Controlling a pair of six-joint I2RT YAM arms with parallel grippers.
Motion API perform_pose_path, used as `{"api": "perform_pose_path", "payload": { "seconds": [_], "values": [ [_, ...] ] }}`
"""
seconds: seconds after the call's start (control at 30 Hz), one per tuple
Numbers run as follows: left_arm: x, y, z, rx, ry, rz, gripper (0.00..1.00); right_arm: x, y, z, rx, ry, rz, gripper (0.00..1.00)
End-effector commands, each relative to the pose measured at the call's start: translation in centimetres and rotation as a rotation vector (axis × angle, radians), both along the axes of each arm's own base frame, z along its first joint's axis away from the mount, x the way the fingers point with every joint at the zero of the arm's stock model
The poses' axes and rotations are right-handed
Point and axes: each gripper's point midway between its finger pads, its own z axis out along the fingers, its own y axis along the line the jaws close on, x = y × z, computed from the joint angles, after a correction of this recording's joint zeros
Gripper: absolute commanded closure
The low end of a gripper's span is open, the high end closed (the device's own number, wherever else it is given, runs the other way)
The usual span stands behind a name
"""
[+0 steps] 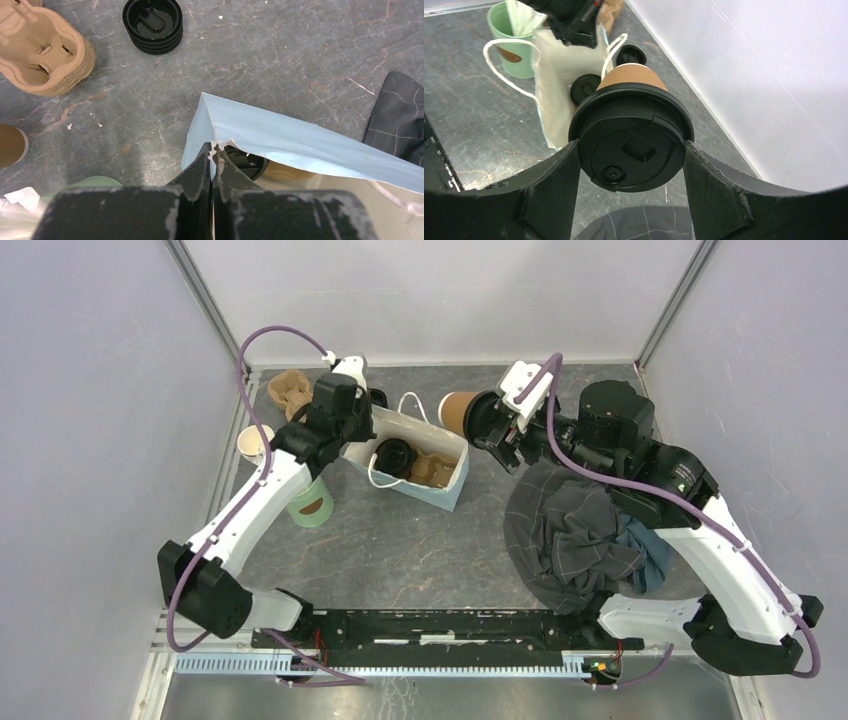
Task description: Pack the takeout coffee
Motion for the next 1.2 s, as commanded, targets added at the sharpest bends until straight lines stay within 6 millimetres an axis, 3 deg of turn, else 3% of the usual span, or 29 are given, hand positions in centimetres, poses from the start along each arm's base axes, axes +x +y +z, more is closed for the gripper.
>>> {"api": "perform_pose_path", "payload": {
  "seconds": [0.0, 0.13, 0.33, 0.47, 0.6, 0.83, 1.17],
  "values": [
    [1.3, -0.2, 3.8, -0.088, -0.232, 0.018, 0.98, -1.9, 2.2, 1.1, 0.015, -0.063, 0.193, 1.00],
    [1.1, 0.2, 3.6, -0.104, -0.250, 0.041, 0.98, -4.0, 4.0, 1.0, 0.011, -0.074, 0.357, 1.00],
    [0.5, 0.2, 3.4, -0.147, -0.253, 0.056, 0.98, -5.5, 6.2, 0.1, 0.033, -0.018, 0.469, 1.00],
    [0.0, 0.6, 3.3, -0.161, -0.243, 0.079, 0.98, -5.2, 7.8, -0.7, 0.011, 0.006, 0.449, 1.00],
    [-0.6, 0.9, 3.0, -0.180, -0.240, 0.092, 0.98, -3.5, 9.3, -2.6, -0.088, 0.015, 0.338, 1.00],
    [-1.4, 1.2, 3.0, -0.200, -0.251, 0.100, 0.98, -0.6, 10.1, -4.5, -0.292, -0.011, 0.175, 1.00],
    [-1.9, 1.4, 3.8, -0.260, -0.277, 0.125, 0.98, 0.0, 11.3, -8.0, -0.443, -0.024, 0.178, 1.00]
  ]
}}
